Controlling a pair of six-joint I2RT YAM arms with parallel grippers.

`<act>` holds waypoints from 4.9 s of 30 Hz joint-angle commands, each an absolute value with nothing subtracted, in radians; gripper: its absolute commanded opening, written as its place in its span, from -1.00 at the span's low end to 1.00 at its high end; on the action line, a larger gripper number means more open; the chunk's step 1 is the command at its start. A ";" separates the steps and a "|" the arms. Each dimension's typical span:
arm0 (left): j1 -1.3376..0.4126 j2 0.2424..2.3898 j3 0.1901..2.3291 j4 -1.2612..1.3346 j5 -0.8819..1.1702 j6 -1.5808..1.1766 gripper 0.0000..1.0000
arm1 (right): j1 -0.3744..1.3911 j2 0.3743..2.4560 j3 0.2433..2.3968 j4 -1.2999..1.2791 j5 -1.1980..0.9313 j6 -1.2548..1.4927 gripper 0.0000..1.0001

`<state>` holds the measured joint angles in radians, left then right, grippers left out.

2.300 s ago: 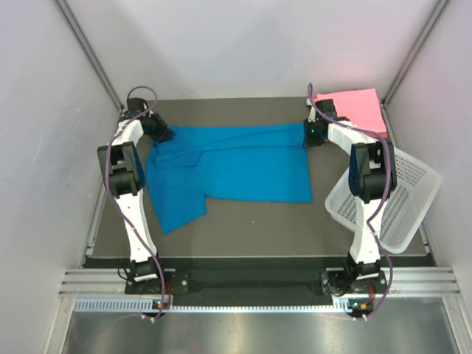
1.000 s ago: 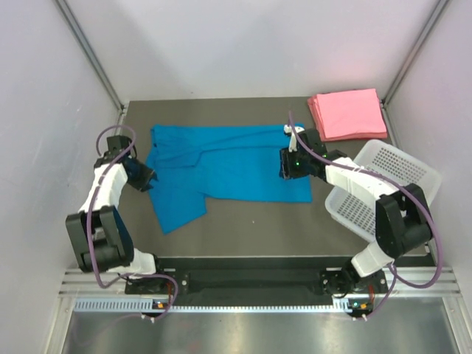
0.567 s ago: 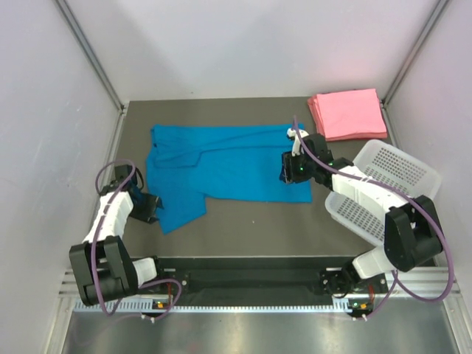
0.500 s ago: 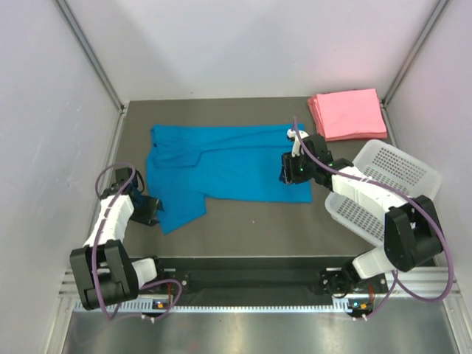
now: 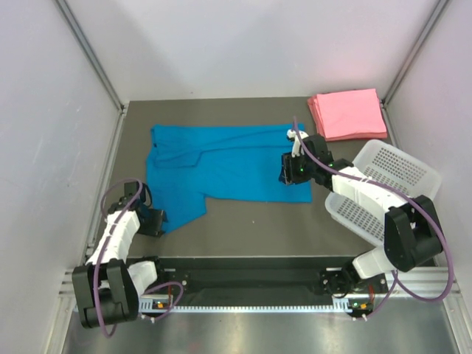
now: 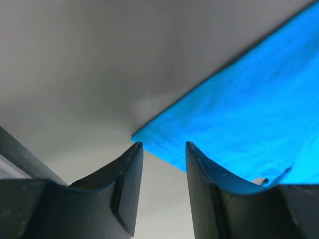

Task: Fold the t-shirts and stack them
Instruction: Fold the tshirt

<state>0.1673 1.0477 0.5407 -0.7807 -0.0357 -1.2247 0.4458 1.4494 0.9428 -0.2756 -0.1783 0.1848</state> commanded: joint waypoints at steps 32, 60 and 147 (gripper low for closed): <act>0.135 1.088 0.681 -0.485 -0.064 -1.082 -1.00 | 0.417 1.417 0.986 -0.603 0.164 0.471 -0.07; 0.137 1.315 0.911 -0.324 -0.005 -0.988 -1.00 | 0.457 1.376 0.862 -0.586 -0.259 -0.896 0.02; 0.149 1.951 1.526 -0.362 -0.187 -0.914 -1.00 | 0.321 2.029 1.548 -0.529 0.072 -1.028 -0.85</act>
